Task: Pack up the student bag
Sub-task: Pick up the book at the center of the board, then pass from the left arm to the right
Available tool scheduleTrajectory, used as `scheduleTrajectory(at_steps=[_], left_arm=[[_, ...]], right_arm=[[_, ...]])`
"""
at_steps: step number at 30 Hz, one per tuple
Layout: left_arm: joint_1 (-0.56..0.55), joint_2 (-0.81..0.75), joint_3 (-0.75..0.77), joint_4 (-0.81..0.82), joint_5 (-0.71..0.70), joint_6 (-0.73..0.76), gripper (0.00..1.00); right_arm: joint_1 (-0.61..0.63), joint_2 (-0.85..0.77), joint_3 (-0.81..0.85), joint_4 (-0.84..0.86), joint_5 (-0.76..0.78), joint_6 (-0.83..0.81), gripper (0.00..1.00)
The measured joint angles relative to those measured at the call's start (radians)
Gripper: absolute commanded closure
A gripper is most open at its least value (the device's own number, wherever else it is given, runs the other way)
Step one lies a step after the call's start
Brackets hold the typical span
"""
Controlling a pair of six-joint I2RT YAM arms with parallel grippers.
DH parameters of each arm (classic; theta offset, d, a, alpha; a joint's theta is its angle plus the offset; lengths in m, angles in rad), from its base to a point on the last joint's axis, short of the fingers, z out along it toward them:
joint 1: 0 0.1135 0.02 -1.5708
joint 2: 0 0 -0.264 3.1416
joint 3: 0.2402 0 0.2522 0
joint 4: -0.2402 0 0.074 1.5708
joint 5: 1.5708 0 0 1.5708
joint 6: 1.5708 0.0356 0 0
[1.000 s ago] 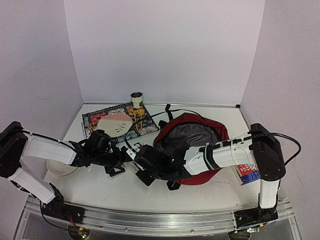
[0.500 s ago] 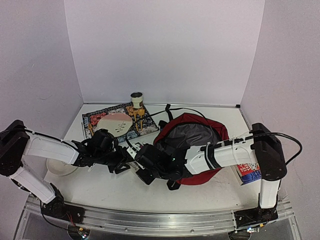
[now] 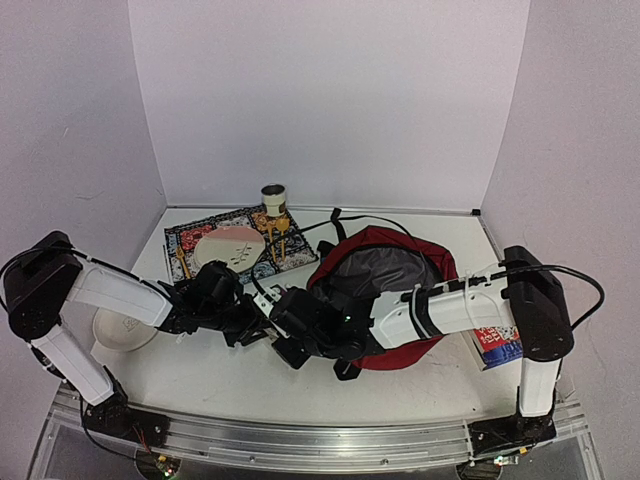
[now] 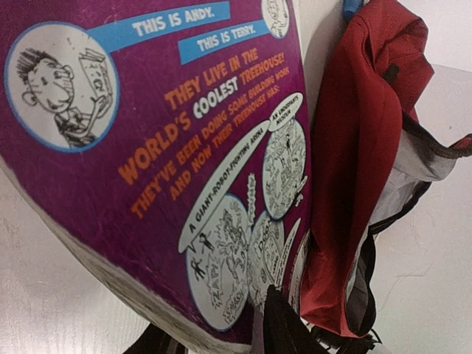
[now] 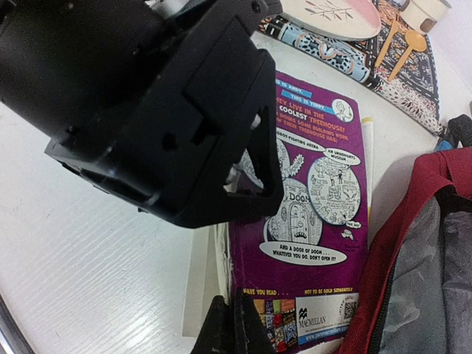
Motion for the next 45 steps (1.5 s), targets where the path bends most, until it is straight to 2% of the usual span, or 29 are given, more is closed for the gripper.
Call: scheduleTrajectory(at_steps=[5,9,17,23,32,45], left_arm=[[-0.005,0.000,-0.001,0.022,-0.015,-0.021,0.92],[-0.010,-0.022,-0.004,0.047,-0.030,-0.036,1.00],[-0.010,-0.076,-0.066,0.052,-0.052,-0.031,1.00],[-0.010,-0.221,-0.140,0.030,-0.079,-0.010,1.00],[-0.001,-0.474,-0.223,0.002,-0.127,0.015,1.00],[0.003,-0.569,-0.224,-0.008,-0.122,0.049,1.00]], right_arm=[[-0.001,-0.009,-0.012,0.005,-0.001,0.003,0.98],[-0.005,-0.025,-0.022,0.009,-0.004,0.005,0.84],[-0.014,-0.089,-0.060,0.013,-0.045,0.028,0.54],[-0.051,-0.171,-0.127,0.075,-0.141,0.071,0.40],[-0.132,-0.188,-0.205,0.183,-0.304,0.184,0.25],[-0.202,-0.224,-0.334,0.361,-0.473,0.347,0.09]])
